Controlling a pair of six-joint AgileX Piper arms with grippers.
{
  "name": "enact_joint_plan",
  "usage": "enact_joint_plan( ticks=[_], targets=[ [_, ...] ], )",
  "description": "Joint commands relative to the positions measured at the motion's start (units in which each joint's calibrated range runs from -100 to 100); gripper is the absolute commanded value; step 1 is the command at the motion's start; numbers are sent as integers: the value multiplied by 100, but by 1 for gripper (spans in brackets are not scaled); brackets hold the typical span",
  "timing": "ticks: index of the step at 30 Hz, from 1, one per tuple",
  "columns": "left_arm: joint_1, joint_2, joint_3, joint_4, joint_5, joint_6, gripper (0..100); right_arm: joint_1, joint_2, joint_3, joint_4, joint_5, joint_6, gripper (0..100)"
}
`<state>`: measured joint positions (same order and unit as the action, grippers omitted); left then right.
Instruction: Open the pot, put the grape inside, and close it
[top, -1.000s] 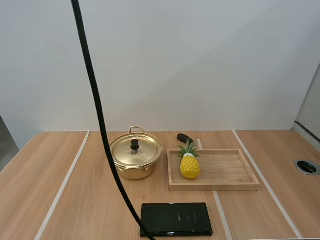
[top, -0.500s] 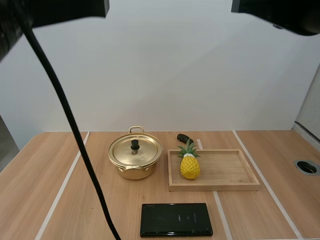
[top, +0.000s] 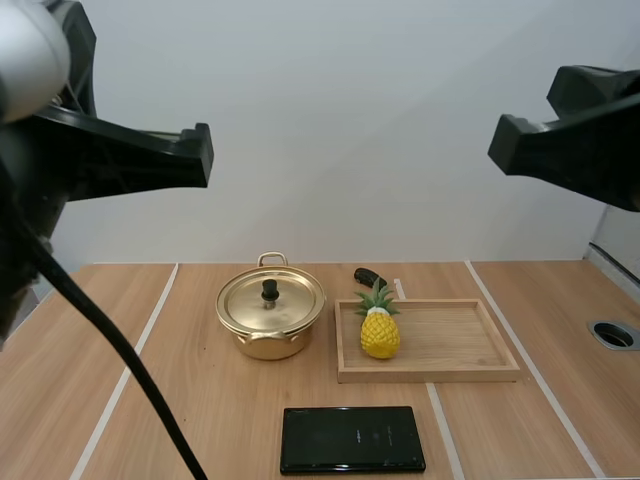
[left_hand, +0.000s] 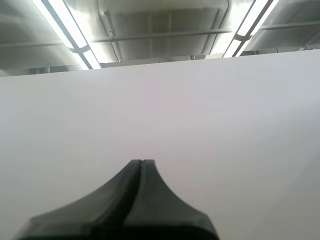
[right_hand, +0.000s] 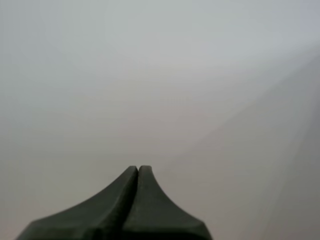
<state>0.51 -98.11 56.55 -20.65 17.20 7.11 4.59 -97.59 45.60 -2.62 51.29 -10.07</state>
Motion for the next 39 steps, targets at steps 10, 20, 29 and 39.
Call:
enact_joint_plan(
  ticks=[10,20,29,39],
  targets=[
    [-30,-189,398,26,169,-169,0,-87,-241,100,93,416,-2,0],
    [-35,-189,1736,28,-798,-103,0,-123,-241,1291,-186,-562,-11,0],
    [-45,-189,2589,25,1460,757,0,-123,-241,3199,-410,-1111,-34,0],
    [-48,-189,2589,-168,2634,757,0,-123,-241,3321,-214,-1052,-25,0]
  ],
)
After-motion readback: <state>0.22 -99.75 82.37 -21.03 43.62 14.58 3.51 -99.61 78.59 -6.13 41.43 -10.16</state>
